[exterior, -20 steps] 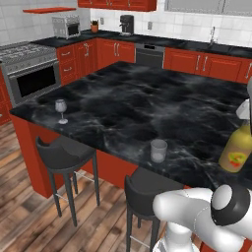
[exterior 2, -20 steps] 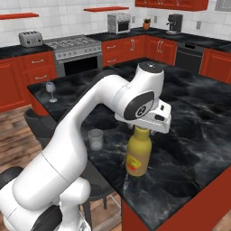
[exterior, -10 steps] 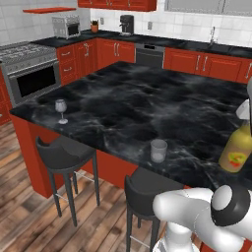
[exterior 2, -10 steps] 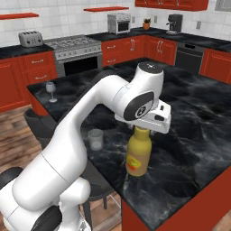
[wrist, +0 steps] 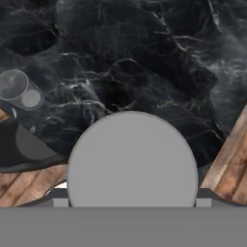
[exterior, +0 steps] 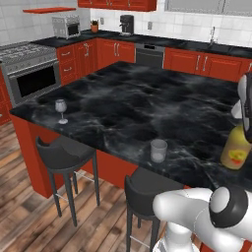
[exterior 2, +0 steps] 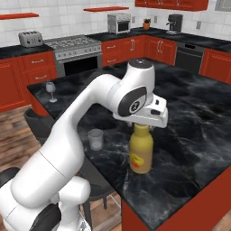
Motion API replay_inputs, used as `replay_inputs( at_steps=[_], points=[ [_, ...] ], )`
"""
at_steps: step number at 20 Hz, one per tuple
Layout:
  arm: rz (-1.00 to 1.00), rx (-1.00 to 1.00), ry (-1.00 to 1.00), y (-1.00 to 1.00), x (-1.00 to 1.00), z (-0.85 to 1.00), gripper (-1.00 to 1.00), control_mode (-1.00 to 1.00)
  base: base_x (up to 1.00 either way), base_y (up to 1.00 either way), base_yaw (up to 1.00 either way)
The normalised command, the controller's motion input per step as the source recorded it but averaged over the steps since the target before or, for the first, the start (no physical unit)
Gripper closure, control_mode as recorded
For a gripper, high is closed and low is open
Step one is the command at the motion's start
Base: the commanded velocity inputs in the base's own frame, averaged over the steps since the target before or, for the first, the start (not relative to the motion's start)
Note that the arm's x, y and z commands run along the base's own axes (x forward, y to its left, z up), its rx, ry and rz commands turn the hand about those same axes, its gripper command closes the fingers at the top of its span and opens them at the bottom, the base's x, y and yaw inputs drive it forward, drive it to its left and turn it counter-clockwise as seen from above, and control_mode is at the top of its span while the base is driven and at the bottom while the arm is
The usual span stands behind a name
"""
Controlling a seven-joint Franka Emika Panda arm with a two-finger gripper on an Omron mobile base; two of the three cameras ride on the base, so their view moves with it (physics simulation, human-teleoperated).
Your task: There is a wine glass and glass cup on the dining counter. Place the wine bottle next to the wine glass and the juice bottle next to the glass cup.
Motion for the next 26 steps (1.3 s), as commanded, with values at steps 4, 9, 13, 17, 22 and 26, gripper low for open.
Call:
replay_inputs(
  at_steps=[4, 9, 13, 17, 22, 26],
  points=[
    [0.02, -0.12, 0.0, 0.21, 0.4, 0.0, 1.0, -1.0, 0.0, 0.0, 0.0],
    [0.01, -0.02, -0.03, 0.3, 0.33, 0.0, 1.0, -1.0, 0.0, 0.0, 0.0],
    [0.0, 0.0, 0.0, 0.26, 0.42, -0.06, 1.0, -1.0, 0.0, 0.0, 0.0],
    [0.01, 0.0, 0.0, 0.23, 0.38, -0.08, 1.0, -1.0, 0.0, 0.0, 0.0],
    [0.01, 0.0, 0.0, 0.31, 0.27, -0.08, 1.0, -1.0, 0.0, 0.0, 0.0],
    [0.0, 0.01, 0.0, 0.34, 0.22, -0.02, 1.0, -1.0, 0.0, 0.0, 0.0]
  ],
)
